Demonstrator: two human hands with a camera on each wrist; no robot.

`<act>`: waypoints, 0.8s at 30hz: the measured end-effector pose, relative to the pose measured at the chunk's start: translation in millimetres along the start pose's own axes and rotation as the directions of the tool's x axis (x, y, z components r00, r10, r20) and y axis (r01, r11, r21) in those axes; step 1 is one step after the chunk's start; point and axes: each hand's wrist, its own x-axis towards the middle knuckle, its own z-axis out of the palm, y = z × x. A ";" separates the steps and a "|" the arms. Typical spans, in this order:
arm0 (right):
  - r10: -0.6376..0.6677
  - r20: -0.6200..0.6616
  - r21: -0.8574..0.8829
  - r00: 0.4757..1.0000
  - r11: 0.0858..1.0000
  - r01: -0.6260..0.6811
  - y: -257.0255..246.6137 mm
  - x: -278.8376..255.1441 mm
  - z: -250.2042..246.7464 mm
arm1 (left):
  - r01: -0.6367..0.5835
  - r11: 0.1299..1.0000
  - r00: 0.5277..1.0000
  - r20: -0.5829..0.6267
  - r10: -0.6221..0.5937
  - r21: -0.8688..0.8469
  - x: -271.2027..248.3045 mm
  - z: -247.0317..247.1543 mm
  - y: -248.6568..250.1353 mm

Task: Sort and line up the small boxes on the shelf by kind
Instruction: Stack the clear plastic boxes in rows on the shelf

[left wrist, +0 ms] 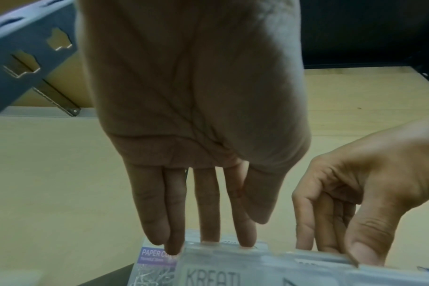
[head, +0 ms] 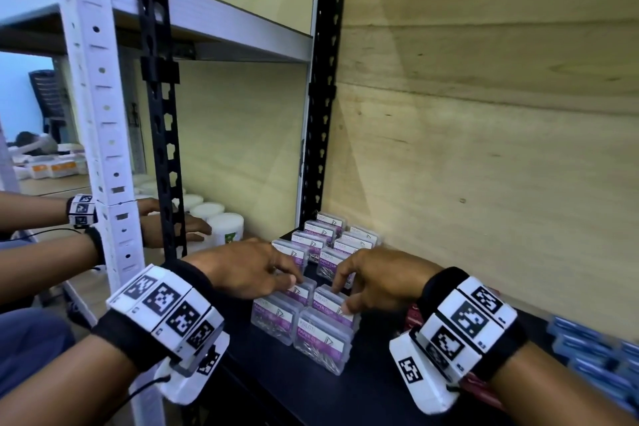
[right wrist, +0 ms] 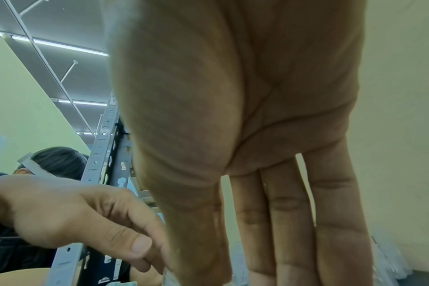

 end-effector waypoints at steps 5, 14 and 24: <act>-0.024 0.003 -0.013 1.000 1.000 0.024 -1.1 -6.0 0.4 | -0.012 1.000 1.000 -0.003 0.012 0.014 -3.1 0.7 2.2; -0.043 0.030 0.019 0.999 0.999 0.043 -2.1 -11.5 2.4 | -0.002 0.999 1.000 0.007 0.002 0.035 -6.1 5.0 0.1; -0.072 0.024 0.026 0.997 0.997 0.072 -5.1 -20.3 4.4 | 0.024 0.999 0.999 0.033 -0.025 0.026 -7.7 6.9 6.5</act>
